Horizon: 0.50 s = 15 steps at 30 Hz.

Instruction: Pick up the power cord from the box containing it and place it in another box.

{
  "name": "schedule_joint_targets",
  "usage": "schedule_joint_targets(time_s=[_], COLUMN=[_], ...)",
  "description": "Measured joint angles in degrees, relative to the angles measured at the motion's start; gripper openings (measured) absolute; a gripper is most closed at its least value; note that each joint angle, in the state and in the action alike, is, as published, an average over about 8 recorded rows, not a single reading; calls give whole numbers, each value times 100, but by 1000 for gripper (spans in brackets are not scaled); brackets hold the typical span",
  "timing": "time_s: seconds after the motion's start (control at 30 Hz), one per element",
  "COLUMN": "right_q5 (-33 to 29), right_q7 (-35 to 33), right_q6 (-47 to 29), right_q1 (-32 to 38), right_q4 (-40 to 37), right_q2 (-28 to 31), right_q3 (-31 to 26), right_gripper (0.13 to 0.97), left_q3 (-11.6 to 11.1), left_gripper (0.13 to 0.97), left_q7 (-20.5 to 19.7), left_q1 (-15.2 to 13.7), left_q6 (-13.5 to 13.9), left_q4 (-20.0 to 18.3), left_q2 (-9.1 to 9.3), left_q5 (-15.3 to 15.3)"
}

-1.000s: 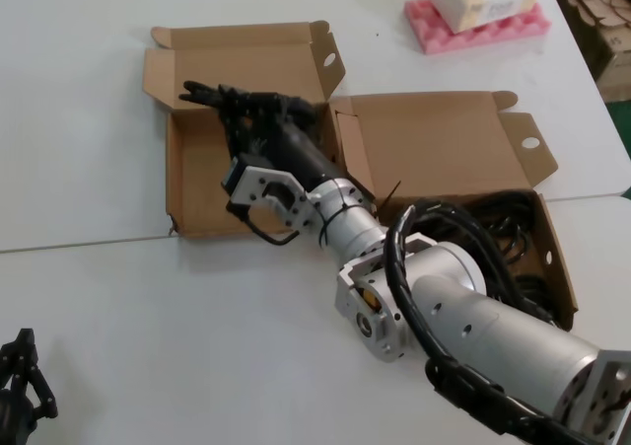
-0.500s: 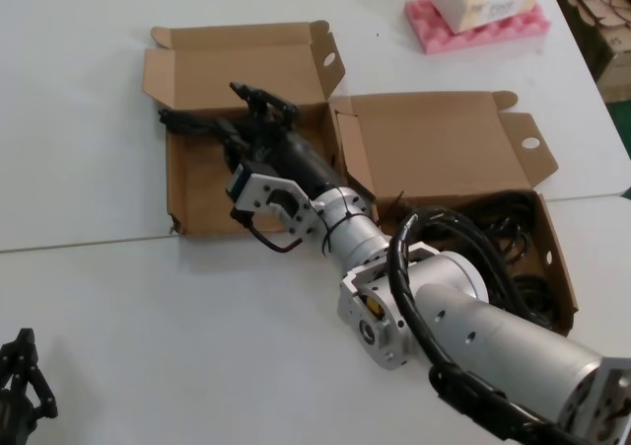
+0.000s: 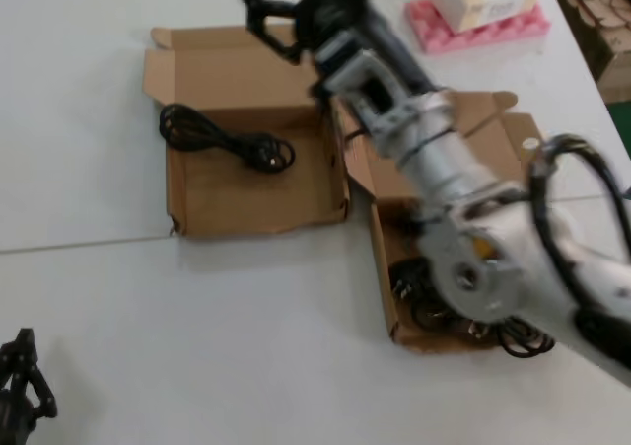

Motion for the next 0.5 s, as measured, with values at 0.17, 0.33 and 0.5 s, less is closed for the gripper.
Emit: schedule_joint_targets(time_s=[0.17,0.33,0.5], right_q5=[343,472,590], right_q7=[0,0,0], right_q6=[637,706,473], right_q1=[-182,-410,-740], right_q4=[1015,1308,1394], right_q2=[822,1000,914], right_q3=[16,181,522], right_gripper=[687,761,810], left_q3=[0,0,0], left_gripper=[165,169,170], left_q7=[0,0,0], left_q1=[0,0,0], left_q6=[0,0,0], left_q4=[0,0,0], left_q2=[0,0,0], left_q5=[0,0,0])
